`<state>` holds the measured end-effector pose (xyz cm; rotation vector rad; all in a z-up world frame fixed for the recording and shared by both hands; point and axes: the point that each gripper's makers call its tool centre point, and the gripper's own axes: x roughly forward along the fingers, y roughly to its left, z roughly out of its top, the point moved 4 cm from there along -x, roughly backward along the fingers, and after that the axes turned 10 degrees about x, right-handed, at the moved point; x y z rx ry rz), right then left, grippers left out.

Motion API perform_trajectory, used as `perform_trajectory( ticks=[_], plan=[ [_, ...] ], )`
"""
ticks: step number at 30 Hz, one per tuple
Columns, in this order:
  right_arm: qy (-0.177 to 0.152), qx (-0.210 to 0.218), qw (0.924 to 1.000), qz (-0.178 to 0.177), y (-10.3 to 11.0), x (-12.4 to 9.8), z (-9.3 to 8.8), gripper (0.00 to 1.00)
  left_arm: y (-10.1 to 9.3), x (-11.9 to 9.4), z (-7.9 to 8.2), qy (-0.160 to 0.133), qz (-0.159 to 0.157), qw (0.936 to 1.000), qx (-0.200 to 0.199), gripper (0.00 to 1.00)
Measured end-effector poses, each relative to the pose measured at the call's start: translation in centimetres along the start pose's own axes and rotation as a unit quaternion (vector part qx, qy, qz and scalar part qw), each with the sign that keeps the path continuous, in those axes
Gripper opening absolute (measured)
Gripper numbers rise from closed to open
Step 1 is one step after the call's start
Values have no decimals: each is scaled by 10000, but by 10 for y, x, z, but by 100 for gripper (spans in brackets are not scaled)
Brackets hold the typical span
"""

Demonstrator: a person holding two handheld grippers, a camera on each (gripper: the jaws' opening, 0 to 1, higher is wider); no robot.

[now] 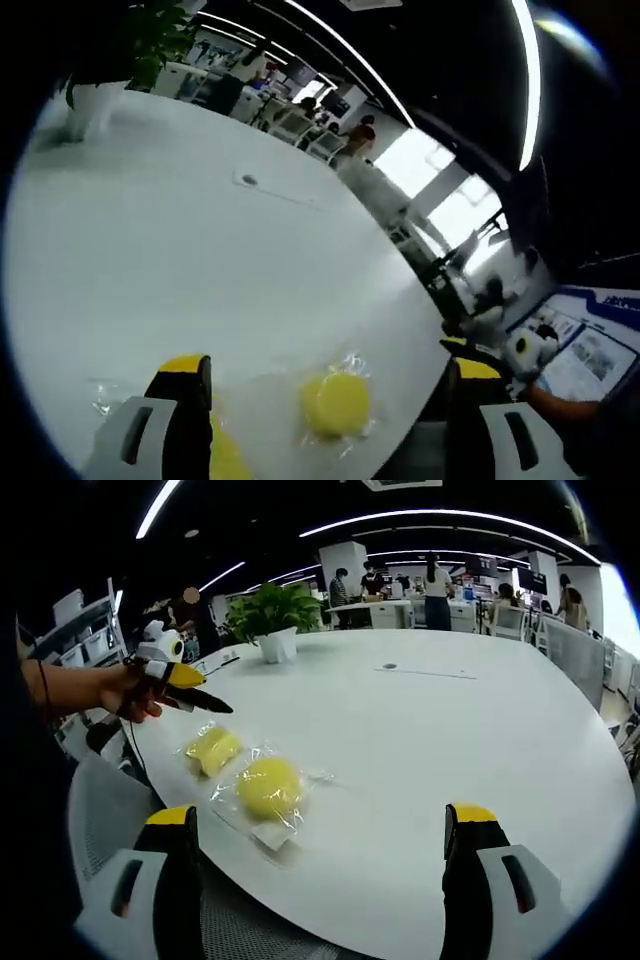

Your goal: Compare the silicone blocks by pressing each to a similar depth, holding the contact briefly, and releasing to observe deformation and rebound differences across the visible hardness samples.

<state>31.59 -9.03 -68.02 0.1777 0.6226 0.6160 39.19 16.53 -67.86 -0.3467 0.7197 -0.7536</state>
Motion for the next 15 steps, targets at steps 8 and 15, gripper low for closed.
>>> perform_trajectory(
  ticks=[8, 15],
  plan=[
    [16, 53, 10000, 2, 2, 0, -5, 96, 9, 20, -13, 441, 213, 9977, -464, 92],
    [6, 98, 10000, 1, 2, -1, -7, 96, 11, 37, -25, 860, 291, 9943, -556, 86]
  ],
)
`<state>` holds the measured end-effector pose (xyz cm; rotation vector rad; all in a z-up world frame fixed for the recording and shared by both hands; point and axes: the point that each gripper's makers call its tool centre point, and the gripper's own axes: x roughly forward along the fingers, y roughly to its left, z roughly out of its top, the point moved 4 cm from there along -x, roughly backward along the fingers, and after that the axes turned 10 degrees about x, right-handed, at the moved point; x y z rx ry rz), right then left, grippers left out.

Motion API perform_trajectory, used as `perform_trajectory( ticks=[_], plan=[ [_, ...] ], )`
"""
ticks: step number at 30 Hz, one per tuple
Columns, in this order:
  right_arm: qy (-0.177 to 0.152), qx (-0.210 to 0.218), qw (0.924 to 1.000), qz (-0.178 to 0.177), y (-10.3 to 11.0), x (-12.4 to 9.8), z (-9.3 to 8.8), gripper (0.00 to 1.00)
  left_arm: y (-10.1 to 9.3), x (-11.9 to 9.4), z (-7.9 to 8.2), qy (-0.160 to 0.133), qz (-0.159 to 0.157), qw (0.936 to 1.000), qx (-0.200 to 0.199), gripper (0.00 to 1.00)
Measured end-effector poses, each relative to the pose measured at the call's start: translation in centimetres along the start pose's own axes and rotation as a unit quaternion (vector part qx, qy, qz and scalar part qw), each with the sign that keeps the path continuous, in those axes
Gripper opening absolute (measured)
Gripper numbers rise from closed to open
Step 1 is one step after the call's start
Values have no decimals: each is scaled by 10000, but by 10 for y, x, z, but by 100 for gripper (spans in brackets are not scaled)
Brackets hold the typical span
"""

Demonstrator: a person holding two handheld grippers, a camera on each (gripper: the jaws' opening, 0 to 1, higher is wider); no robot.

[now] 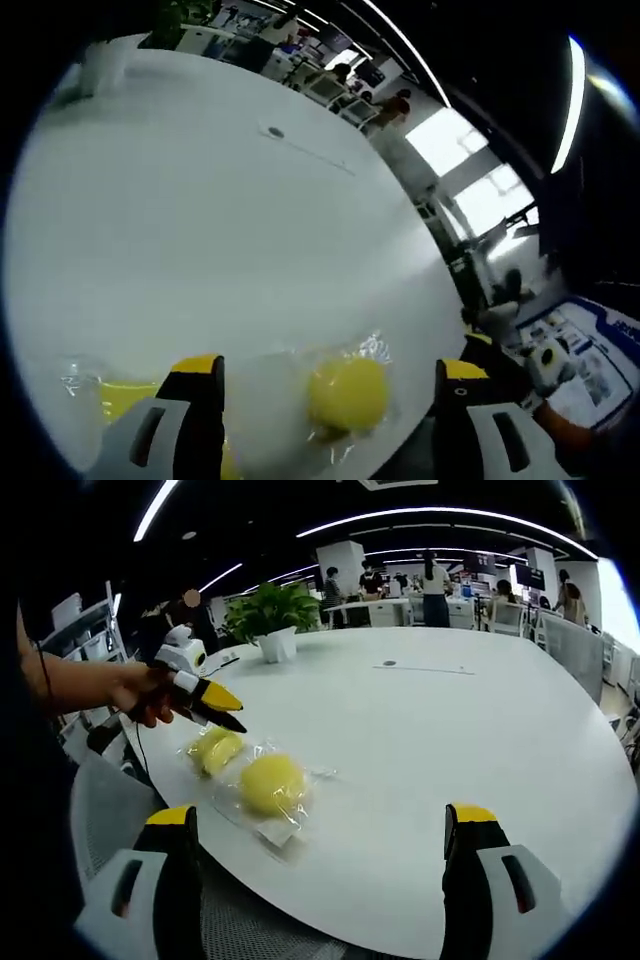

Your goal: Compare the silicone blocks by pressing each to a similar depth, holding the contact briefly, and releasing to observe deformation and rebound differences across the visible hardness samples.

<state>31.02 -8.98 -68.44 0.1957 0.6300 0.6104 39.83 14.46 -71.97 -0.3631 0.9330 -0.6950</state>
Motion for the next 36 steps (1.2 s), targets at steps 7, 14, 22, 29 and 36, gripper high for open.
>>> perform_trajectory(
  ticks=[7, 14, 22, 29, 36],
  plan=[
    [-12, 36, 10000, -14, 1, 0, -1, 96, 8, 17, -8, 197, -7, 9986, -486, 72],
    [6, 61, 10000, -23, 0, -1, -3, 96, 10, 26, -11, 264, -72, 9965, -791, 61],
    [32, 70, 10000, 7, 4, 1, -6, 96, 10, 38, -18, 446, -87, 9950, -895, 43],
    [42, 74, 10000, 21, 6, 0, -7, 96, 11, 43, -18, 403, -4, 9931, -1098, 27],
    [75, 106, 9999, 14, 4, 0, -11, 96, 13, 44, -23, 425, 72, 9935, -1051, 18]
  ],
)
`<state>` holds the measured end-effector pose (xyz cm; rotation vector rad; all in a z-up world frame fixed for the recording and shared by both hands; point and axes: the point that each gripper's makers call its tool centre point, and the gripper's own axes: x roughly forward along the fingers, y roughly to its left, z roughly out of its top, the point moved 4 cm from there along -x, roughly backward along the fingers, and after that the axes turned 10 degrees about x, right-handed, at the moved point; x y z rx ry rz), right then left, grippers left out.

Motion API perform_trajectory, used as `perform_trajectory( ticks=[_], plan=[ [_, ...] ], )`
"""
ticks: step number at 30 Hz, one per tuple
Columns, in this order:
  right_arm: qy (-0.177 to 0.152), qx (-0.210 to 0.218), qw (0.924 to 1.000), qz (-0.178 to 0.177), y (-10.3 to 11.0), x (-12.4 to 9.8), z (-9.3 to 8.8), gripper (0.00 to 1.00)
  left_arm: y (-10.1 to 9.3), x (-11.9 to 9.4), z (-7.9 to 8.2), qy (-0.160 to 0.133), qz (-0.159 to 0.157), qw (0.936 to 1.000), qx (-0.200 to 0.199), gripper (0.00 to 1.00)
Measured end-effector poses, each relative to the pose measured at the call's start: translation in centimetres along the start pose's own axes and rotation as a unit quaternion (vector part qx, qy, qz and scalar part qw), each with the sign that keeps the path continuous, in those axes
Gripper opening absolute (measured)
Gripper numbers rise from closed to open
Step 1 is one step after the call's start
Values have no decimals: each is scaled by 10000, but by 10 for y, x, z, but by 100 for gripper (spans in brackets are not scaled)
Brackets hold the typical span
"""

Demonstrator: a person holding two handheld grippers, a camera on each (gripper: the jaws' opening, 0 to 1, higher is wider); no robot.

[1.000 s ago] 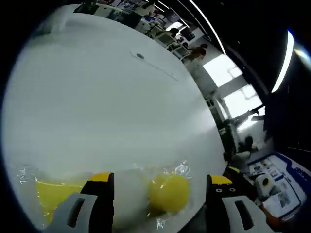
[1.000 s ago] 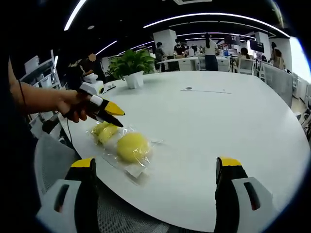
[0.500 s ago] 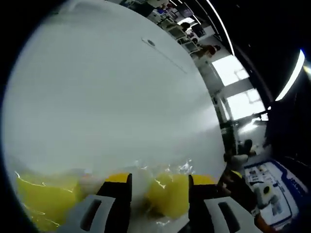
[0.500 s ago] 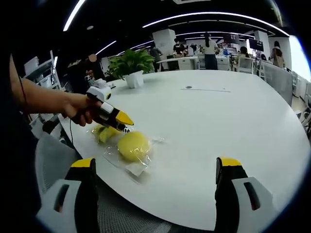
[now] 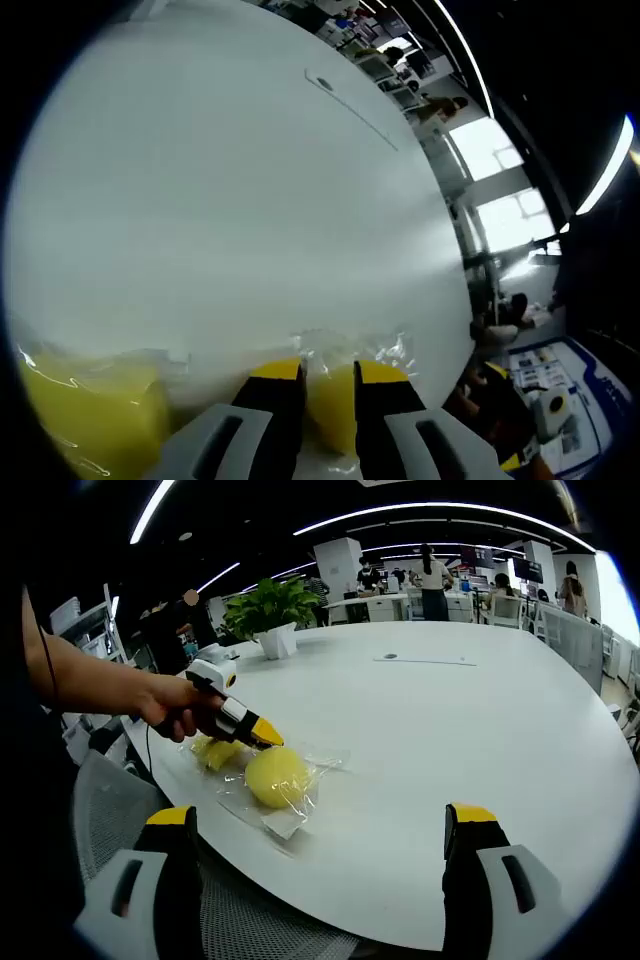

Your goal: Compare the silicone blocks by pressing each to a similar depth, holding the contact briefly, and releasing to observe deformation and rebound differences across the visible hardness samples.

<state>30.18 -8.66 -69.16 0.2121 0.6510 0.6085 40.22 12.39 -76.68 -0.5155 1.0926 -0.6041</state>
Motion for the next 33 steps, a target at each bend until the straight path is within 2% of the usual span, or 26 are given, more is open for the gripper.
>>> perform_trajectory(
  ticks=[2, 4, 6, 14, 21, 26, 29, 30, 33],
  plan=[
    [2, 5, 10000, 12, 0, 1, 0, 96, 1, 1, 0, -29, -38, 10000, 50, 17],
    [1, -3, 10000, 23, 1, 2, 1, 96, 3, 1, -2, -4, -10, 9998, 186, 11],
    [-9, -10, 10000, 38, 1, 2, 2, 96, 2, 2, -2, -40, -122, 9998, 153, 7],
    [5, -40, 10000, 60, 1, 3, 4, 96, 2, 4, -2, -47, -100, 9992, 376, 0],
    [47, -78, 9999, 94, 2, 3, 3, 96, 2, 4, -2, -106, -62, 9983, 571, 0],
    [21, -105, 9999, 81, 1, 2, 6, 96, -1, 3, -1, -186, -88, 9984, 517, 0],
    [18, -121, 9999, 87, 1, 1, 7, 96, -7, 2, 2, -413, -416, 9983, 36, 0],
    [19, -138, 9999, 90, 1, 1, 7, 96, -5, 1, 0, -364, -337, 9988, -62, 0],
    [11, -147, 9998, 95, 1, 1, 8, 96, -6, -1, 0, -397, -377, 9985, -31, 0]
  ],
)
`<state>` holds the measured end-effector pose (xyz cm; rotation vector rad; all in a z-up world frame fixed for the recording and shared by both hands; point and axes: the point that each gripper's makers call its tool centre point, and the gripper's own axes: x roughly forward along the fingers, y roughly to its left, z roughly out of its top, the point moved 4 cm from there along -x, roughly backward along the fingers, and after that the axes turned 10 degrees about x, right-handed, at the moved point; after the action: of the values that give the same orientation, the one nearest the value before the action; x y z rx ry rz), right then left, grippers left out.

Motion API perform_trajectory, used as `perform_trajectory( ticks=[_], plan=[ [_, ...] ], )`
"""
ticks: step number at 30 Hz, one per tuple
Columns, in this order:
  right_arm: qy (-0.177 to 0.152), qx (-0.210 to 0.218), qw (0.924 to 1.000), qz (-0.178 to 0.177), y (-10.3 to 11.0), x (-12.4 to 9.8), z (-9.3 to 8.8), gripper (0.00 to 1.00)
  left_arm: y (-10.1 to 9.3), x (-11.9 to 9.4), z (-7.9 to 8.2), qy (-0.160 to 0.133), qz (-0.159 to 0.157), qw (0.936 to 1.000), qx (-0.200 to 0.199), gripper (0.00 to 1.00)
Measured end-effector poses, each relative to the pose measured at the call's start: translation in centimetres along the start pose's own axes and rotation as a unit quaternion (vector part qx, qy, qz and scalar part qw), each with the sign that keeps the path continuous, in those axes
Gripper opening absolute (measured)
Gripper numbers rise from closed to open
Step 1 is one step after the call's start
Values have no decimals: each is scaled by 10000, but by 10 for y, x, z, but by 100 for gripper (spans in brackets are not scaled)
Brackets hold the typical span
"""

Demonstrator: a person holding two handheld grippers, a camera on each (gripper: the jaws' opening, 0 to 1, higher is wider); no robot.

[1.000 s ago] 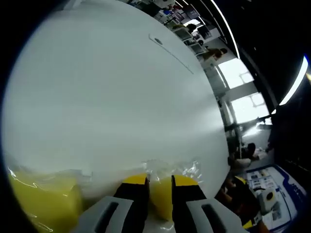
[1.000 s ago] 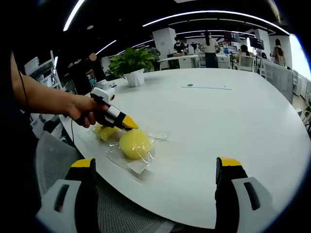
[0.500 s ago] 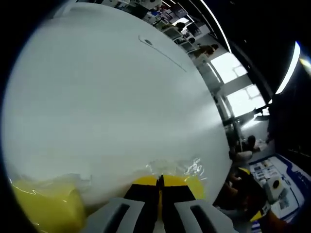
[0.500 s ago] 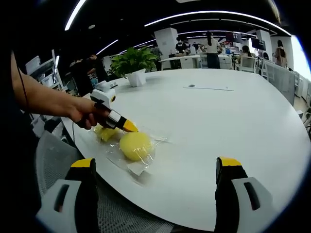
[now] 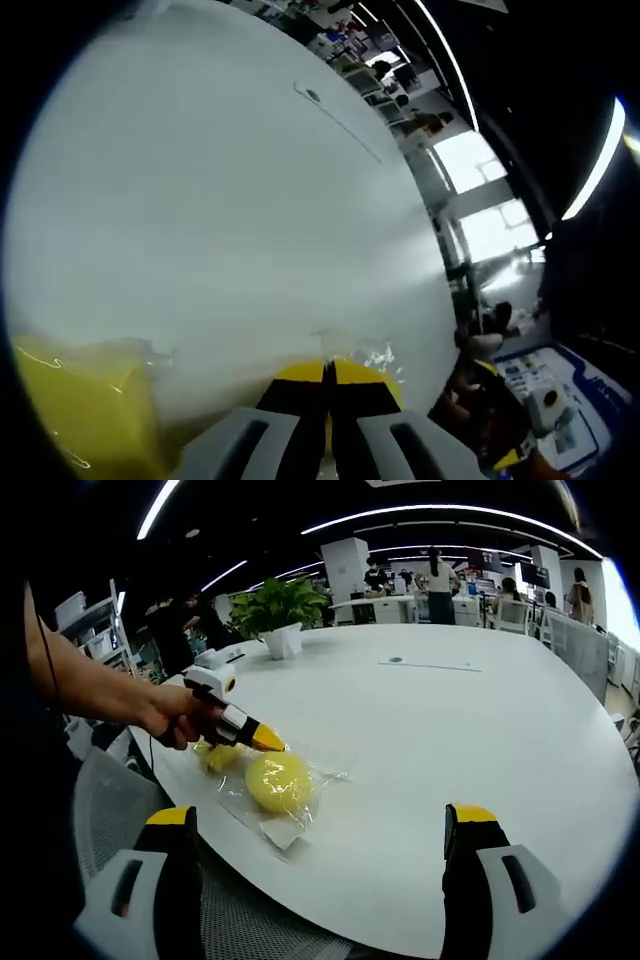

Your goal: Compare the silicone blocks by pressing each to a similar depth, holding the contact briefly, and releasing to observe deformation and rebound differences across the visible hardness samples.

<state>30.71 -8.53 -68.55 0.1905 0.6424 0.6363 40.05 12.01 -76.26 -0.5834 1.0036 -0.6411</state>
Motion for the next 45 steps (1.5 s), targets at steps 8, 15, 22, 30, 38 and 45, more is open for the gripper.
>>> perform_trajectory(
  ticks=[8, 15, 22, 30, 38, 45],
  plan=[
    [-5, -40, 10000, 35, 2, 0, 1, 96, -32, -3, 14, -302, -513, 9974, 403, 0],
    [-64, -83, 9999, 33, 2, -1, 7, 96, -52, -10, 22, -389, -722, 9931, 843, 0],
    [-87, -97, 9999, 47, 5, -1, 7, 96, -75, -21, 32, -493, -1008, 9833, 1434, 0],
    [-134, -154, 9997, 97, 10, 1, 11, 96, -89, -29, 36, -585, -1057, 9760, 1813, 0],
    [-183, -148, 9997, 86, 11, -2, 13, 96, -100, -37, 42, -667, -1006, 9693, 2143, 0],
    [-306, -364, 9988, 83, 15, -1, 19, 96, -114, -48, 48, -757, -1044, 9536, 2720, 0]
  ],
)
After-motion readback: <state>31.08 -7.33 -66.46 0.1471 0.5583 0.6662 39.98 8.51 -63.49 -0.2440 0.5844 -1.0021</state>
